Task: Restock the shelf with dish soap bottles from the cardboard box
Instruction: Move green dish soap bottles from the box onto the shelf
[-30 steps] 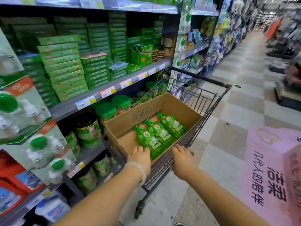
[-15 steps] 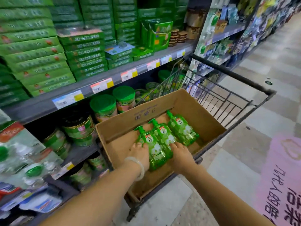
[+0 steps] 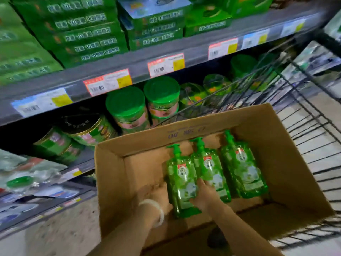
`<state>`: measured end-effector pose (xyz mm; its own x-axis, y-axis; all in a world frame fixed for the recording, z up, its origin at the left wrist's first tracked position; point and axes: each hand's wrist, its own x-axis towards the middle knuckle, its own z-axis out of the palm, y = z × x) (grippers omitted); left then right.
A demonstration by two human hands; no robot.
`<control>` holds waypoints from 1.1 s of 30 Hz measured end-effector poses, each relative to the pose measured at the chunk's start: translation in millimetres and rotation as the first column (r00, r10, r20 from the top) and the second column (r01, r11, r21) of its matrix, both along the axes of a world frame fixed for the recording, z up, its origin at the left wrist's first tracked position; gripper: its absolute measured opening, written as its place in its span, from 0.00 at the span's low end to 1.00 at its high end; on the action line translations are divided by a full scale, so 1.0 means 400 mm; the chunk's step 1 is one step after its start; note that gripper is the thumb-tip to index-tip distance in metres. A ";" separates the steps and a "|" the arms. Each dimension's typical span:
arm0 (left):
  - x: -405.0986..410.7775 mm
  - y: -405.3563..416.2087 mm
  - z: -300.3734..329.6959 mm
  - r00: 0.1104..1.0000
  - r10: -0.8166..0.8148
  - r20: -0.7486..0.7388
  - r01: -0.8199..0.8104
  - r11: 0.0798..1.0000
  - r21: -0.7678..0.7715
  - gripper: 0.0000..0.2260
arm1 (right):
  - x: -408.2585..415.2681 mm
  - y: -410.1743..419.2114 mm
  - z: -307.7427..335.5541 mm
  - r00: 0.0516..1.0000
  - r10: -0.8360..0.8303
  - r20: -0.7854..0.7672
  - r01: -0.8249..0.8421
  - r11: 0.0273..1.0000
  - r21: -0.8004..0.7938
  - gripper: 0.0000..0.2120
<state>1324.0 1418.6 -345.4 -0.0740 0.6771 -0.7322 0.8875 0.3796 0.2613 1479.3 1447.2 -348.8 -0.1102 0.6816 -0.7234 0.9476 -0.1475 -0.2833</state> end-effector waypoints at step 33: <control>-0.002 0.032 -0.227 0.324 0.858 0.398 -0.806 0.471 -0.360 0.21 | -0.136 0.085 -0.214 0.936 -0.350 -0.023 0.334 0.908 -0.254 0.33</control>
<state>1323.3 1431.4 -436.3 -0.2062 0.4047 -0.8909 -0.1482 0.8870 0.4373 1425.0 1481.1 -434.3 0.0447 0.4910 -0.8700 0.8070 -0.5311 -0.2583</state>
